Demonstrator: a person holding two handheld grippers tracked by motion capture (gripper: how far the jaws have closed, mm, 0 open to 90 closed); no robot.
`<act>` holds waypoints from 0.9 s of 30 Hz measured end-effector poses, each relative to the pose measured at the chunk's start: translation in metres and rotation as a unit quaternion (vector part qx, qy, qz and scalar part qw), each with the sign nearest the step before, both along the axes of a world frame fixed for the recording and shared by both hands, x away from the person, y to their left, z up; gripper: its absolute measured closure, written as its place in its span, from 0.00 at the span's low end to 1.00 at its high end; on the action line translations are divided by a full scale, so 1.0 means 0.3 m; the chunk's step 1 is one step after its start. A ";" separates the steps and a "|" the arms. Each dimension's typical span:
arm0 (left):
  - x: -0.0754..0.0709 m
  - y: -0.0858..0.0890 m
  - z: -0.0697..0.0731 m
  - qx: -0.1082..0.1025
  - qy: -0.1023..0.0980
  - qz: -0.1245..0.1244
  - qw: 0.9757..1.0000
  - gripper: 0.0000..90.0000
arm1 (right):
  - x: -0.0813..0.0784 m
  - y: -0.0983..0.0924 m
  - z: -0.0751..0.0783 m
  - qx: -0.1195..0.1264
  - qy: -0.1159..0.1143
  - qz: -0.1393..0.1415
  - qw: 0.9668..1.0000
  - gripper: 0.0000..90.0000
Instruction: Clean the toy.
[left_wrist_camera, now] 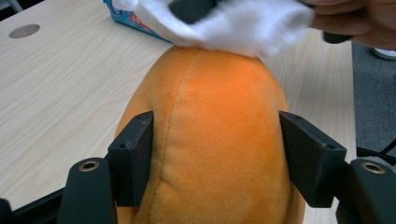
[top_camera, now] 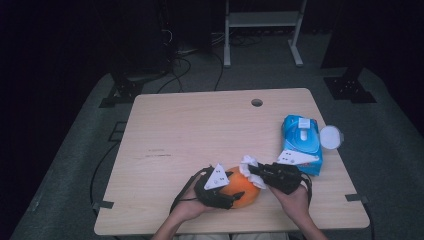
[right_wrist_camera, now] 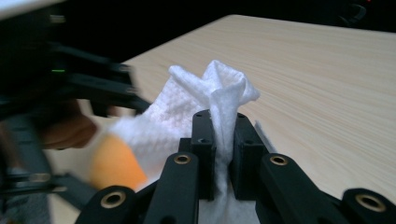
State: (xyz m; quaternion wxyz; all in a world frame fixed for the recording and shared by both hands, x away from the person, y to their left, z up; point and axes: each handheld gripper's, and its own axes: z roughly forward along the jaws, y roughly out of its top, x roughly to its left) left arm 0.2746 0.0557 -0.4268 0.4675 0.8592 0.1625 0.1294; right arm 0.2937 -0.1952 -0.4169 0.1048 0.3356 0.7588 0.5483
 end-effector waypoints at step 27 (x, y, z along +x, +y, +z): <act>0.032 0.028 0.010 -0.033 0.027 0.045 0.998 0.34 | 0.003 -0.023 -0.009 0.002 0.001 -0.002 1.000 0.90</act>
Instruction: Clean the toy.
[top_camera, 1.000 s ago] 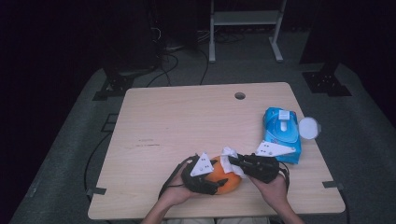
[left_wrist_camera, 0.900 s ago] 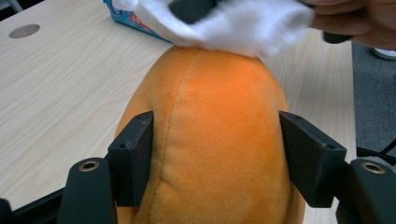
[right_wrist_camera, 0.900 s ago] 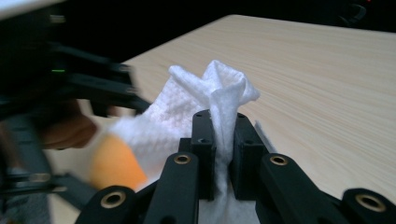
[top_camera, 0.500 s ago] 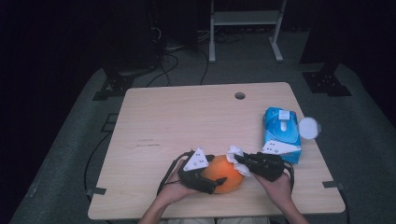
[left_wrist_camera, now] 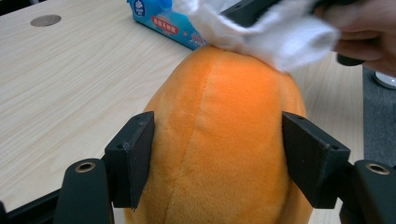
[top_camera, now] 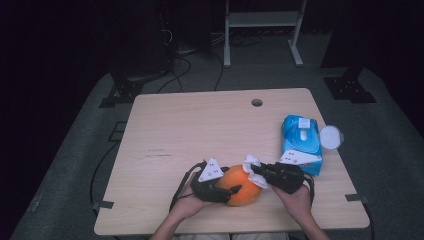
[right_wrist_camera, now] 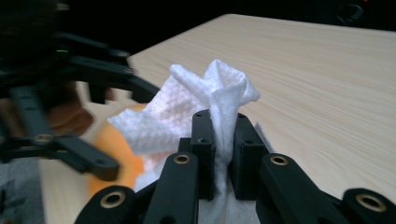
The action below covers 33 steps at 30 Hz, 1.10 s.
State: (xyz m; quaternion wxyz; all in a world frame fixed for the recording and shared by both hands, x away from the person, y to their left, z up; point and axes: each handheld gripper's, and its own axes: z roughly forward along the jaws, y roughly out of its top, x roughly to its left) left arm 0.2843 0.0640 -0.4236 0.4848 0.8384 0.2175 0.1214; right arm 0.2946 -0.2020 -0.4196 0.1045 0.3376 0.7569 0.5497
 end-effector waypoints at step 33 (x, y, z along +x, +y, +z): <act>0.006 0.007 -0.011 -0.036 0.014 0.005 0.999 0.29 | -0.011 0.015 0.019 0.011 -0.015 0.030 0.999 0.89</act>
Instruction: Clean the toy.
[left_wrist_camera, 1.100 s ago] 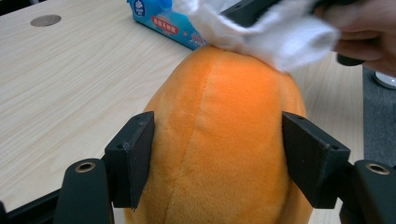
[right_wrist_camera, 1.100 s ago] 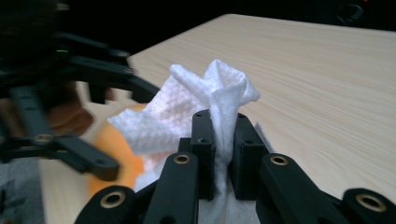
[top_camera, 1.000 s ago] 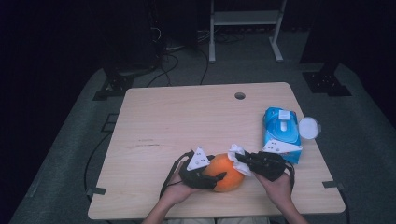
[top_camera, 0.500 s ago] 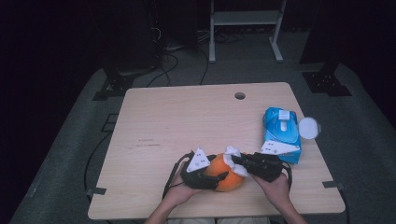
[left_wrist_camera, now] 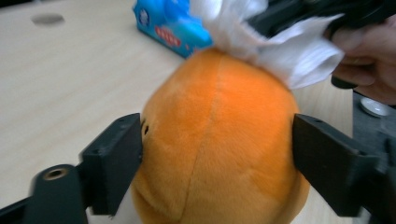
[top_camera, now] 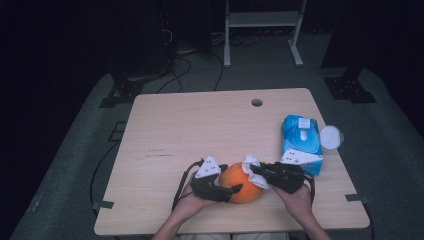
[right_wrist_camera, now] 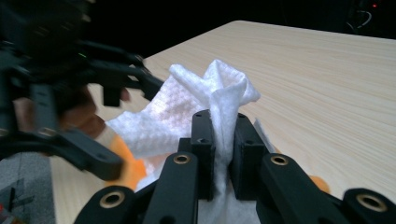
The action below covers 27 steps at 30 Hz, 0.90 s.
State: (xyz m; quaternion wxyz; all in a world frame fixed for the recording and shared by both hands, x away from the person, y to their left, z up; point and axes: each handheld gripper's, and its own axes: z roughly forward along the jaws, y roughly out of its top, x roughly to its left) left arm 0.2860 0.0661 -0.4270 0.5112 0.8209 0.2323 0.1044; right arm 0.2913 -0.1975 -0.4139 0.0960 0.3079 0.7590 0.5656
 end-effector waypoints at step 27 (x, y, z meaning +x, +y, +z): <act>0.011 0.000 0.022 0.029 -0.004 -0.007 1.000 0.17 | 0.004 0.009 0.008 0.002 -0.003 -0.015 1.000 0.90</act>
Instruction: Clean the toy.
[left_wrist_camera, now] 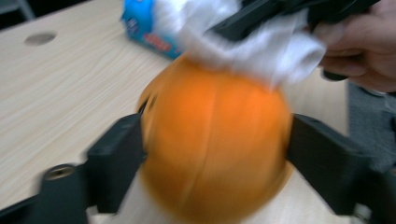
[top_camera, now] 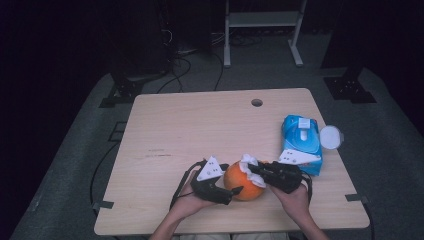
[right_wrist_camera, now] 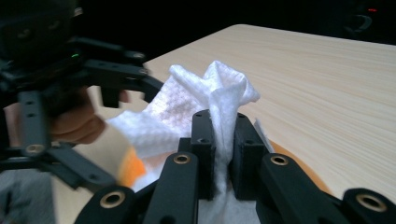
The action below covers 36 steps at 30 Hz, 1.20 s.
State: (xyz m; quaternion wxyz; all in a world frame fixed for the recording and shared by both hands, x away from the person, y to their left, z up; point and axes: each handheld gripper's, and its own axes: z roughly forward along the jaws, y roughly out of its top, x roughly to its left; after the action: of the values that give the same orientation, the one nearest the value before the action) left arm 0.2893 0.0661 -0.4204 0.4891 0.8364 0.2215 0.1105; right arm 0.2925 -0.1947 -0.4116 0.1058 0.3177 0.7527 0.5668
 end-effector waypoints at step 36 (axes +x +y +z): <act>-0.014 -0.023 0.008 0.003 0.016 -0.008 1.000 0.21 | -0.011 0.032 0.012 -0.029 -0.007 -0.023 0.999 0.90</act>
State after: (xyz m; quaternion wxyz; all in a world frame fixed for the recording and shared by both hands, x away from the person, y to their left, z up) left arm 0.2852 0.0593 -0.4180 0.4833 0.8415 0.2226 0.0939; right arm 0.2893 -0.1852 -0.4078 0.1334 0.3280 0.7605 0.5443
